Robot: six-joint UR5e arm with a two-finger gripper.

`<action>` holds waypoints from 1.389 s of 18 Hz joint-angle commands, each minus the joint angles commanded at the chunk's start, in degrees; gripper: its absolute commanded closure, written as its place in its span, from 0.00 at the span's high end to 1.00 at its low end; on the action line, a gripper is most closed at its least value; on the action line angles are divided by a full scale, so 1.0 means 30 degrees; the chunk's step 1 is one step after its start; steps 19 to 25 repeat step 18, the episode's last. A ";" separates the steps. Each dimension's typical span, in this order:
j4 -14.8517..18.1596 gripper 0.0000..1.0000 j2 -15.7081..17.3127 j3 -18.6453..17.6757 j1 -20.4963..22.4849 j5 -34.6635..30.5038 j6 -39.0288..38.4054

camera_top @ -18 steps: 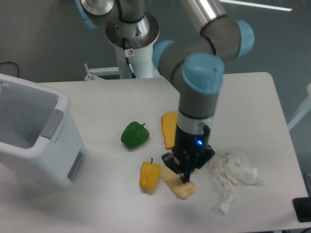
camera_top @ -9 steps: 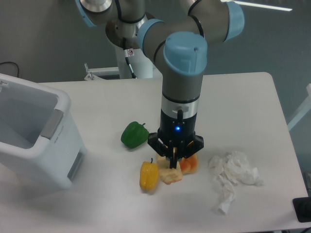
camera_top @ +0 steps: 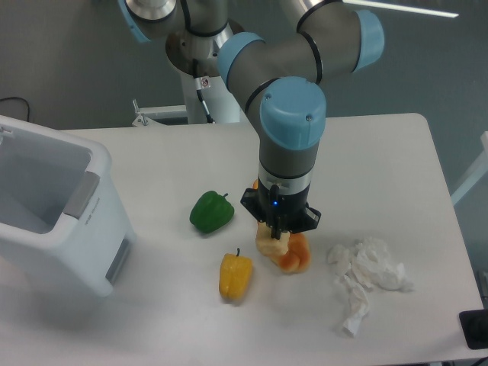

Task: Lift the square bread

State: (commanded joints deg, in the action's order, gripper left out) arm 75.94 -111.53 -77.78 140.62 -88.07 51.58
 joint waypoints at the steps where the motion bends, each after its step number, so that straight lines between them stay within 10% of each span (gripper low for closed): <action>1: 0.0058 0.00 0.0000 0.0029 0.0058 0.0029 0.0118; 25: 0.0175 0.01 0.0556 0.0498 0.0235 -0.0349 0.4395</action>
